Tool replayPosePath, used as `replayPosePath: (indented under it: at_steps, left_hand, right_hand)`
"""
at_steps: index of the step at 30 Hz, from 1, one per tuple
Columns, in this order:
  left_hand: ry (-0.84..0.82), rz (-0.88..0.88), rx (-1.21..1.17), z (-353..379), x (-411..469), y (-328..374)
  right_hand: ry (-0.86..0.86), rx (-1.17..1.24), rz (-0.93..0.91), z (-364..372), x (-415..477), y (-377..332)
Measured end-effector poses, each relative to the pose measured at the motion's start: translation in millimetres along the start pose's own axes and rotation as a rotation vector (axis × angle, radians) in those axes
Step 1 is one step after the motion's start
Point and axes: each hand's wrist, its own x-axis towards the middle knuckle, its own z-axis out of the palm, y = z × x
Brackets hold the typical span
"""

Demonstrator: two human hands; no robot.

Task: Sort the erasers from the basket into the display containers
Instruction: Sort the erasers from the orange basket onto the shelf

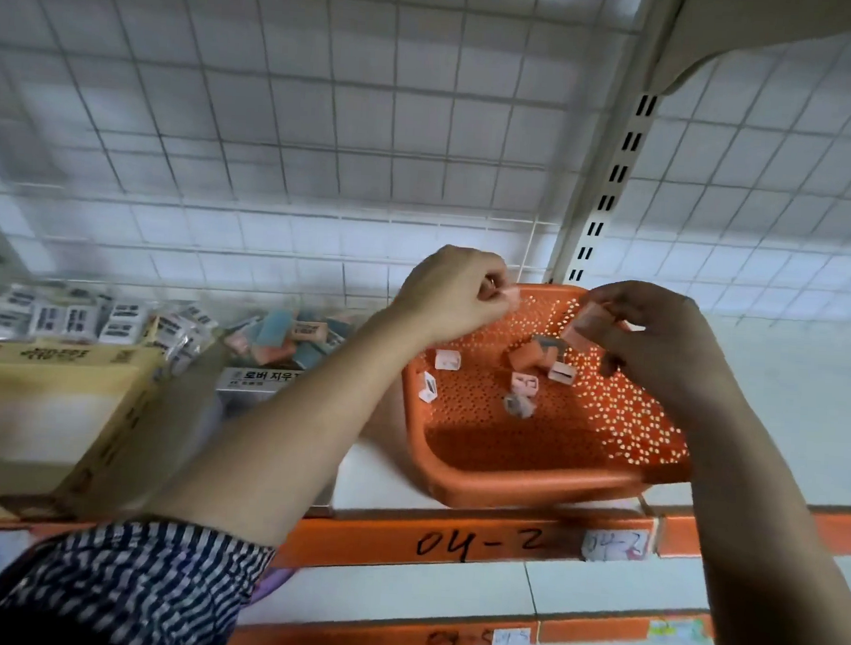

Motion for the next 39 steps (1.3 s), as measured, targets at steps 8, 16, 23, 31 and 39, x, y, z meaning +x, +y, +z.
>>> replayPosePath:
  at_steps: [8, 16, 23, 31, 39]
  left_hand:
    - [0.105, -0.246, -0.145, -94, -57, -54]
    - [0.141, -0.474, -0.157, -144, -108, -120]
    - [-0.105, -0.483, 0.162, -169, -119, -161]
    - [-0.532, -0.369, 0.268, -163, -114, -178]
    - [-0.425, -0.278, 0.352, -154, -118, -191]
  right_hand:
    - [-0.163, 0.146, -0.053, 68, -10, -40]
    - [-0.122, 0.116, -0.046, 129, -19, -66]
    - [-0.130, 0.077, -0.059, 174, -26, -79]
    - [-0.141, 0.072, 0.040, 221, -26, -74]
    - [-0.124, -0.048, 0.069, 253, -24, -69]
